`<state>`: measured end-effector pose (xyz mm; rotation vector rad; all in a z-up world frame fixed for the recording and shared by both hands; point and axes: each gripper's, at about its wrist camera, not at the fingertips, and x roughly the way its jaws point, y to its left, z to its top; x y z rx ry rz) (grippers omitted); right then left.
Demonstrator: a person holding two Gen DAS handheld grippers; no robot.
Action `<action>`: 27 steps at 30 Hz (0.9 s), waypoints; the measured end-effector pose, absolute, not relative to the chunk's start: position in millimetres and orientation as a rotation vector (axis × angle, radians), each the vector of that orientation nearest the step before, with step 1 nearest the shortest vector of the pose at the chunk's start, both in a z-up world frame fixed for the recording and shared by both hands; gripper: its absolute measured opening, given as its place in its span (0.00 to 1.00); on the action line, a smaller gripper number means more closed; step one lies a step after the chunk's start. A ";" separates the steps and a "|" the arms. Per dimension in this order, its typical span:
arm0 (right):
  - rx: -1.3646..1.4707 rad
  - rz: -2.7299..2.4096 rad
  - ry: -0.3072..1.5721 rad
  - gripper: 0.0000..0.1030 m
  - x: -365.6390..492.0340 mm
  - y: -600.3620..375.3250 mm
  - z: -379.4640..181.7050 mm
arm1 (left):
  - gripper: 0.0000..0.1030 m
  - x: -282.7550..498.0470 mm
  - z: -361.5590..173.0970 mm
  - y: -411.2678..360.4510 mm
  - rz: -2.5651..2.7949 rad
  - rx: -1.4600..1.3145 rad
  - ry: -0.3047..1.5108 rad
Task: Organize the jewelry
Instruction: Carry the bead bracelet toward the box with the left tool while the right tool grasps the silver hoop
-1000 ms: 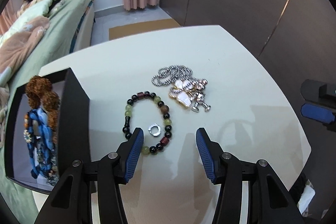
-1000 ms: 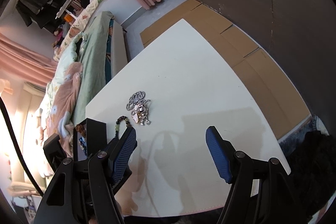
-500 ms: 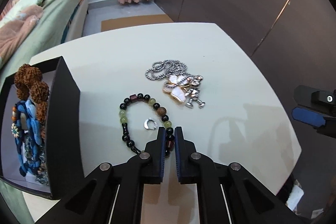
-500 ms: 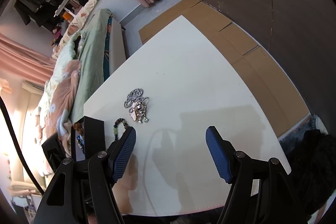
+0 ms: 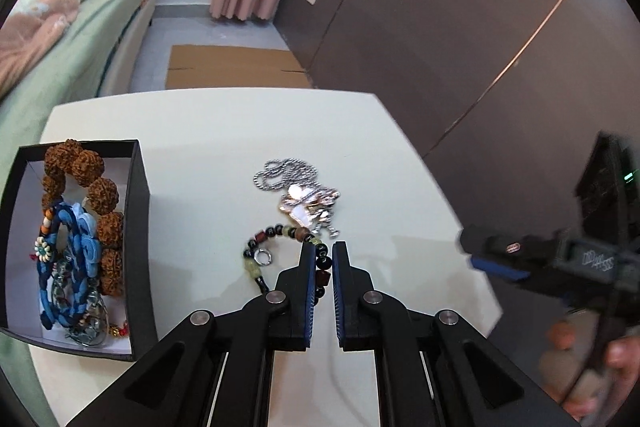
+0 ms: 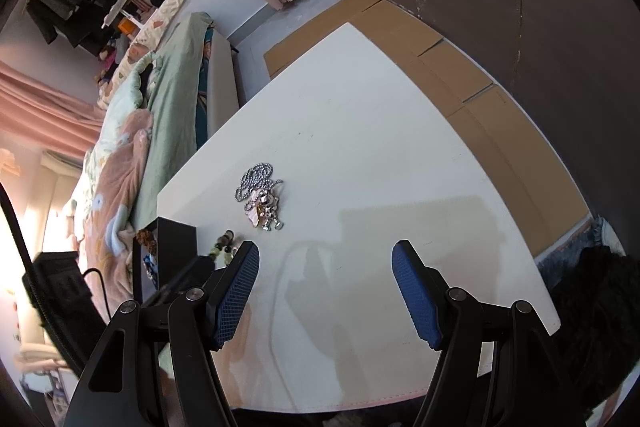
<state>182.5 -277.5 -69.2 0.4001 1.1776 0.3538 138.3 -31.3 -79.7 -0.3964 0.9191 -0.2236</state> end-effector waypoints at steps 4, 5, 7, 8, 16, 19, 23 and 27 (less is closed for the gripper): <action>0.384 0.359 1.184 0.67 182.6 -272.1 -71.1 | 0.08 137.1 -71.9 -29.0 -0.268 -0.432 0.906; 0.381 0.359 1.185 0.67 182.4 -270.9 -71.5 | 0.08 136.5 -70.1 -28.4 -0.274 -0.437 0.902; 0.378 0.358 1.186 0.67 182.9 -269.3 -72.4 | 0.08 134.8 -66.1 -25.4 -0.289 -0.456 0.890; 0.377 0.357 1.186 0.67 183.4 -268.5 -73.0 | 0.08 133.2 -63.8 -22.7 -0.296 -0.468 0.882; 0.351 0.359 1.198 0.67 184.0 -255.3 -76.6 | 0.08 121.8 -41.5 7.6 -0.266 -0.502 0.806; 0.334 0.385 1.204 0.67 184.5 -242.5 -78.5 | 0.08 117.8 -34.3 20.2 -0.250 -0.518 0.779; 0.289 0.420 1.204 0.62 183.3 -219.9 -80.9 | 0.08 113.0 -26.6 36.5 -0.227 -0.532 0.746; 0.218 0.450 1.203 0.54 181.8 -194.5 -84.4 | 0.08 107.0 -18.9 52.9 -0.205 -0.541 0.718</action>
